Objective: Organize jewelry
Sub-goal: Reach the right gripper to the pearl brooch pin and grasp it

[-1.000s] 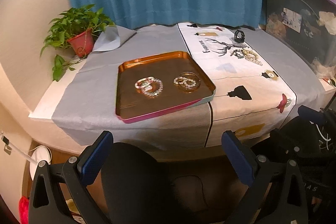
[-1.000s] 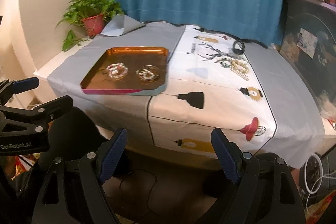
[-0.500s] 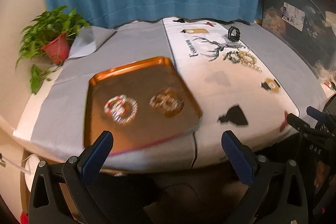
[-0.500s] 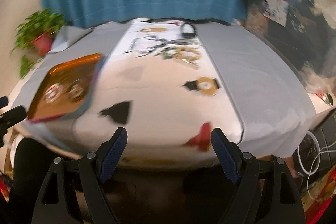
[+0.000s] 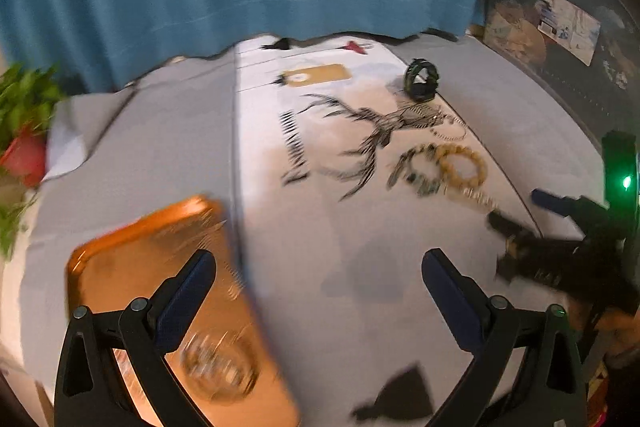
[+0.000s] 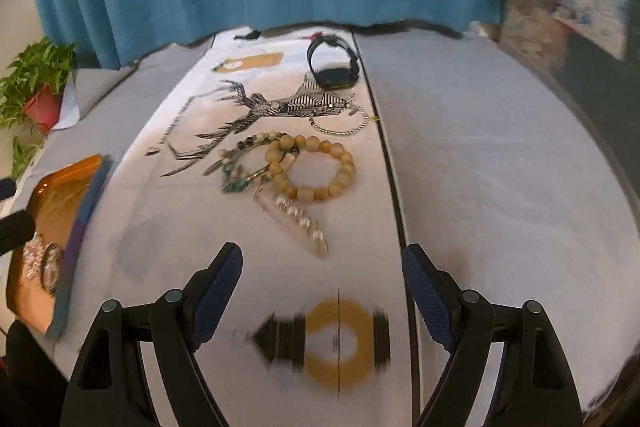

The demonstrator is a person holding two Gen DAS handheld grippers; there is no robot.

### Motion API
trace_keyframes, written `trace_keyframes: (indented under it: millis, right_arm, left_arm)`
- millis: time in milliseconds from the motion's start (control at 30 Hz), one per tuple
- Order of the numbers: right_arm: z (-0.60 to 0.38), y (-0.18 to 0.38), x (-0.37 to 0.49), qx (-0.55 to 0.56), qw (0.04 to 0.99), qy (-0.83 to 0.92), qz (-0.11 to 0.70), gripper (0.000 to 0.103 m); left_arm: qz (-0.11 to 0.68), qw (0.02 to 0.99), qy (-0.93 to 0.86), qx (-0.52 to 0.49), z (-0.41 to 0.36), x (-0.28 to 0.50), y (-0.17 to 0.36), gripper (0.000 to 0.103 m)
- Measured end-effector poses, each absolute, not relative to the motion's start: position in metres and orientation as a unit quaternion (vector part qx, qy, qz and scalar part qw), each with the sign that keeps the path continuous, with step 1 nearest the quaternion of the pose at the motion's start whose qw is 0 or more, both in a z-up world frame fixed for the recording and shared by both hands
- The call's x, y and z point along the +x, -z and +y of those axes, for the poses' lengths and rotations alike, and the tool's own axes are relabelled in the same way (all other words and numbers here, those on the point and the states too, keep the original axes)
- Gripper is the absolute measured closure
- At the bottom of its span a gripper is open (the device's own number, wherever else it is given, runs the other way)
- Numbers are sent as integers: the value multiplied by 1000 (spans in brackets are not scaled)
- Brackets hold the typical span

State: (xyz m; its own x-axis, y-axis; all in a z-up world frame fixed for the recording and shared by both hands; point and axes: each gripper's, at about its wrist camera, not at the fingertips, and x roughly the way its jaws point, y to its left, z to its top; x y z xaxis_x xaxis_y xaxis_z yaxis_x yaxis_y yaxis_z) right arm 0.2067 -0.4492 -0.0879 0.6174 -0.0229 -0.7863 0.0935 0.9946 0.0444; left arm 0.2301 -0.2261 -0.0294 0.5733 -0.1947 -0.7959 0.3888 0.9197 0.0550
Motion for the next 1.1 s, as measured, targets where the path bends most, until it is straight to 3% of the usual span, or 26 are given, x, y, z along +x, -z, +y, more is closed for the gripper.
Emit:
trace_keyframes:
  millis: [300, 400, 733, 767, 800, 833, 867, 1100]
  right_arm:
    - [-449, 107, 222, 7, 897, 17, 442, 20]
    - [-449, 107, 223, -5, 895, 15, 445, 20]
    - [-447, 107, 236, -13, 896, 9, 444, 21]
    - [-446, 107, 235, -15, 897, 5, 442, 29]
    - [-443, 104, 233, -21, 901, -2, 434, 64]
    - [-440, 103, 233, -33, 901, -10, 432, 85]
    - [-437, 103, 231, -52, 899, -7, 436, 92]
    - [-480, 103, 208, -19, 895, 35, 444, 92]
  left_arm:
    - [438, 854, 244, 143, -288, 306, 60, 1]
    - [450, 838, 266, 155, -302, 325, 71, 9]
    - [443, 813, 333, 179, -337, 331, 71, 10]
    - [443, 808, 339, 188, -343, 331, 72, 10]
    - [443, 806, 341, 193, -346, 332, 73, 9]
    - [444, 803, 344, 198, -350, 333, 74, 9]
    - [445, 800, 348, 201, -353, 334, 74, 10]
    - [450, 757, 398, 258, -396, 333, 83, 10]
